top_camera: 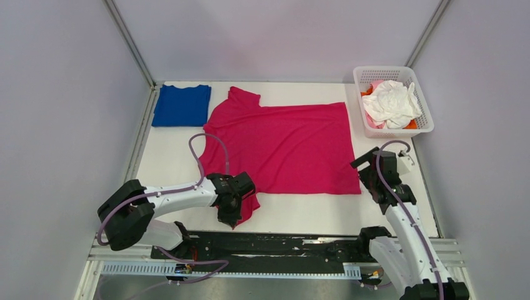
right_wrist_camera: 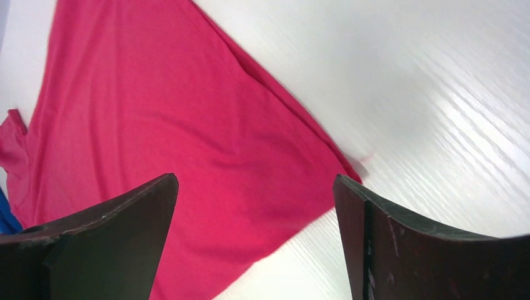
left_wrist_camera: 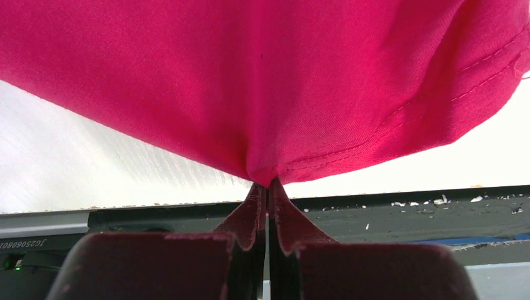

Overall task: Fold and stack the t-shirts
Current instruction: Grab the side of the flattened tshirt closest away from the robot with both arms, then fold the flattened tshirt in 1/3 of the way

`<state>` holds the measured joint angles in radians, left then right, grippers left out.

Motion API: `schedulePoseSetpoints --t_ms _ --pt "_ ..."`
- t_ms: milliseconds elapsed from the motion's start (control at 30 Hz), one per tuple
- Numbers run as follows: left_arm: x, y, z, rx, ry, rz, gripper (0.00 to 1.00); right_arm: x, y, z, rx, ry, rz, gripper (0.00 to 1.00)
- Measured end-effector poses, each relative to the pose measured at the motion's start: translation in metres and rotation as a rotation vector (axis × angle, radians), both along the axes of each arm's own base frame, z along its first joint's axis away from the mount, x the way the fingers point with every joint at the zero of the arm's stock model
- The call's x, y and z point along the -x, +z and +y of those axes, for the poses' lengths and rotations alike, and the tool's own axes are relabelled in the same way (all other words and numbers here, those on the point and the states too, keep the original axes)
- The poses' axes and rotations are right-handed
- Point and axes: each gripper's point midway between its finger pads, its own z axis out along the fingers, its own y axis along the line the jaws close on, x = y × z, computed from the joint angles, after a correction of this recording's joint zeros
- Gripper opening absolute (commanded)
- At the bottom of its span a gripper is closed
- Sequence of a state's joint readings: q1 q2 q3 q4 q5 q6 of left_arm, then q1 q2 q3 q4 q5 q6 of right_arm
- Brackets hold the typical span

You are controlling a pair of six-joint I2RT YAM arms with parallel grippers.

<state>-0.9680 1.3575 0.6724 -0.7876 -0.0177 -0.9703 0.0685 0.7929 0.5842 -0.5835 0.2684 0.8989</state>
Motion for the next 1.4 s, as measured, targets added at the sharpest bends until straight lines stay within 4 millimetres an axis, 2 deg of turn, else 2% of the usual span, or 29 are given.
schedulePoseSetpoints --t_ms 233,500,700,867,1067,1167,1400 --pt "0.009 0.001 0.003 0.026 -0.027 0.026 0.0 0.046 -0.051 0.004 -0.095 -0.071 0.111 0.79" --pt "0.026 0.006 0.011 0.06 -0.047 0.065 0.0 0.059 -0.072 0.013 -0.151 -0.08 0.2 0.58" --pt "0.03 0.01 0.01 0.08 -0.063 0.077 0.0 0.07 -0.098 0.013 -0.143 -0.089 0.319 0.47" --pt "0.032 0.012 0.009 0.093 -0.075 0.087 0.0 0.06 -0.101 0.013 -0.138 -0.085 0.309 0.42" --pt "0.034 0.016 0.008 0.111 -0.077 0.088 0.0 0.05 -0.101 0.013 -0.13 -0.073 0.289 0.11" --pt "0.035 0.018 0.008 0.119 -0.078 0.089 0.0 0.052 -0.103 0.014 -0.128 -0.052 0.294 0.0" --pt "0.043 0.027 0.011 0.165 -0.073 0.091 0.0 0.065 -0.093 0.017 -0.14 -0.029 0.286 0.0"
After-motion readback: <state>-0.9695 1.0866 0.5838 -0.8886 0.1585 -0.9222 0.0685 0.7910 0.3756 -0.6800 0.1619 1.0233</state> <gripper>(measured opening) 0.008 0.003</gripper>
